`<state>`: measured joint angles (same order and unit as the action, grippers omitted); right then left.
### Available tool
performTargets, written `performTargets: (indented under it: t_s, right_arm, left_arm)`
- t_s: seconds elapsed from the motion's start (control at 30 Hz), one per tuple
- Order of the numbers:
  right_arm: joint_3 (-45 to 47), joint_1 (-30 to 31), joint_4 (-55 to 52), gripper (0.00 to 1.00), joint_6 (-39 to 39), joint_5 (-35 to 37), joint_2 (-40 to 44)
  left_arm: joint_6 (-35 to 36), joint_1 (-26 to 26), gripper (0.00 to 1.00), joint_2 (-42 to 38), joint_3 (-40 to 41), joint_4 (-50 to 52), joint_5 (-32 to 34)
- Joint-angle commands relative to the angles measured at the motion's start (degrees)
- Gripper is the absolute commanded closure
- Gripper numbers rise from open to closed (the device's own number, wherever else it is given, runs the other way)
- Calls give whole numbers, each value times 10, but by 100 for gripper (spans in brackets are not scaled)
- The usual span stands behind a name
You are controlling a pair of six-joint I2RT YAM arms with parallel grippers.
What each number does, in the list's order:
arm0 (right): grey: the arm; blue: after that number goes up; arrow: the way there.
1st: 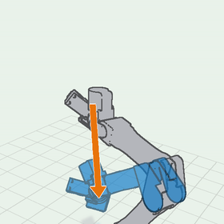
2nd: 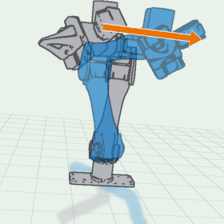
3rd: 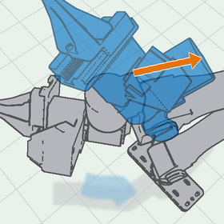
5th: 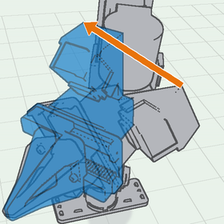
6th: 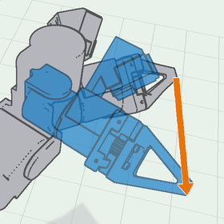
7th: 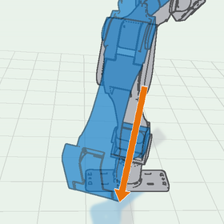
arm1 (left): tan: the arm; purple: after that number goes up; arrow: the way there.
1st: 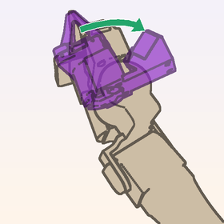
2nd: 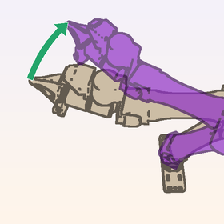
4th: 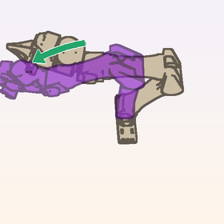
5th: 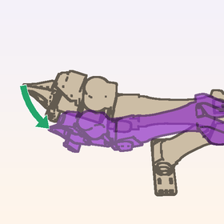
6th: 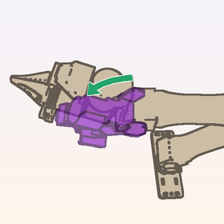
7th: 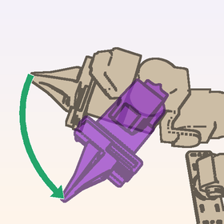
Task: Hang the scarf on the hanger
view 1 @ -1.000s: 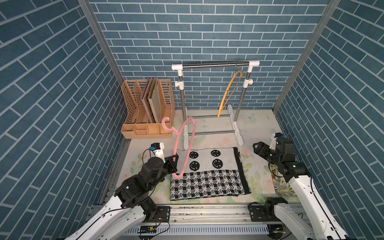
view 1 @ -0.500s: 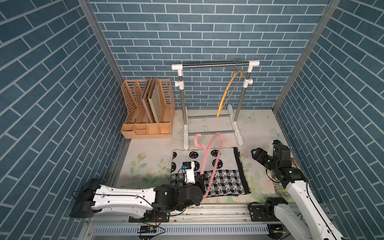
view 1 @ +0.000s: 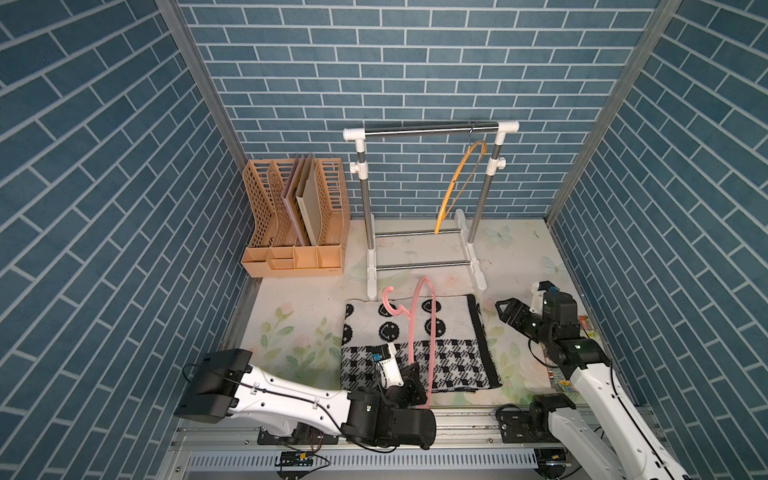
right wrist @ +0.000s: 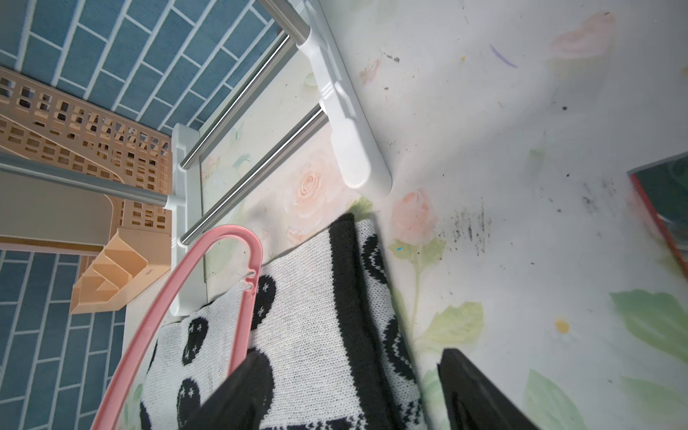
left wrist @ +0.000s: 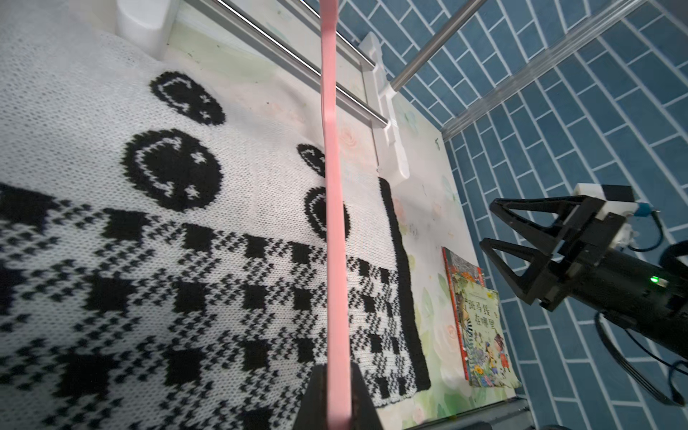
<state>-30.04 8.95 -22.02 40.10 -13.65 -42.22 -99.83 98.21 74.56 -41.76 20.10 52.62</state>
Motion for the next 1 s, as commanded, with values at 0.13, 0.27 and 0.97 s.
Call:
performTargets:
  t_s: [0.13,0.27,0.97]
  right_arm:
    - [57,4,-12,22,-10,-93,9]
    - [88,3,-6,22,-9,-137,-8]
    - [166,9,74,34,-47,-216,-133]
  left_arm:
    - [-125,27,100,64,-7,51,-5]
    - [-145,36,100,101,-17,41,-13]
    - [-298,81,100,177,-83,207,-14]
